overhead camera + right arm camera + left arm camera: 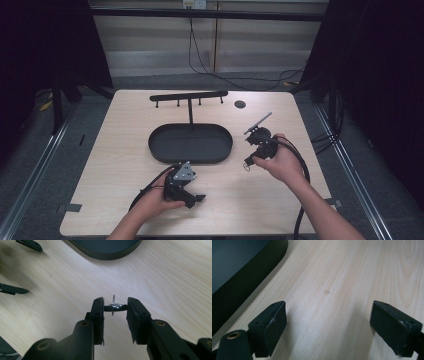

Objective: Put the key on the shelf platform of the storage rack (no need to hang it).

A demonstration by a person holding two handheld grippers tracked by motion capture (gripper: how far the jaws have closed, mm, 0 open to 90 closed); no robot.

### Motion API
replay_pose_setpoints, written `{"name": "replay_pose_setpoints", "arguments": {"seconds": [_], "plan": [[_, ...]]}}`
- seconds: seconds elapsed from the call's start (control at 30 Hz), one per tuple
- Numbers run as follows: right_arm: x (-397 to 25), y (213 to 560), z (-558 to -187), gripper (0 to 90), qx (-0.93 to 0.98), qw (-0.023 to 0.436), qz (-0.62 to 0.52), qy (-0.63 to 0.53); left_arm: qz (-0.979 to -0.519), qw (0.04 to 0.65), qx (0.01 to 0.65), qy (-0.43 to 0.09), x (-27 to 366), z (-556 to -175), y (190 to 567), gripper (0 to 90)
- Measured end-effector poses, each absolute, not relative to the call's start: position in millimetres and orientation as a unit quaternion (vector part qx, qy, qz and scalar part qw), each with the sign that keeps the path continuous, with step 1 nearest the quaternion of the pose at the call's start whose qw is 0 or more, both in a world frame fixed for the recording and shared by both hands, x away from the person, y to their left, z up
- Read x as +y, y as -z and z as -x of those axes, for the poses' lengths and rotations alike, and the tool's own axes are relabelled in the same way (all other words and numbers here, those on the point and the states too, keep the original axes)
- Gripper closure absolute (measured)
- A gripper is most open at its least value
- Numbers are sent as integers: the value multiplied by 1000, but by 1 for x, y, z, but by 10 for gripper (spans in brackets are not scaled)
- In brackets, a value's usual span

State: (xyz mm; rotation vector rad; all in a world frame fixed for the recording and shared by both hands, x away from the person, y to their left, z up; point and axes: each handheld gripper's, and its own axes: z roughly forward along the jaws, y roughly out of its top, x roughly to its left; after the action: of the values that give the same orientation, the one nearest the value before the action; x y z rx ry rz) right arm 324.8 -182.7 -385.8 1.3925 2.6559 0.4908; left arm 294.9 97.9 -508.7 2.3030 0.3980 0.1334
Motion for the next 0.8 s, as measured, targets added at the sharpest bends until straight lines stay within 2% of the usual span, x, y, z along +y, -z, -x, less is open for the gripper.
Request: {"name": "replay_pose_setpoints", "arguments": {"seconds": [0.8], "plan": [[-162, 367, -344, 686, 883, 50, -444, -146, -906, 390, 157, -53, 98, -295, 509, 136]]}}
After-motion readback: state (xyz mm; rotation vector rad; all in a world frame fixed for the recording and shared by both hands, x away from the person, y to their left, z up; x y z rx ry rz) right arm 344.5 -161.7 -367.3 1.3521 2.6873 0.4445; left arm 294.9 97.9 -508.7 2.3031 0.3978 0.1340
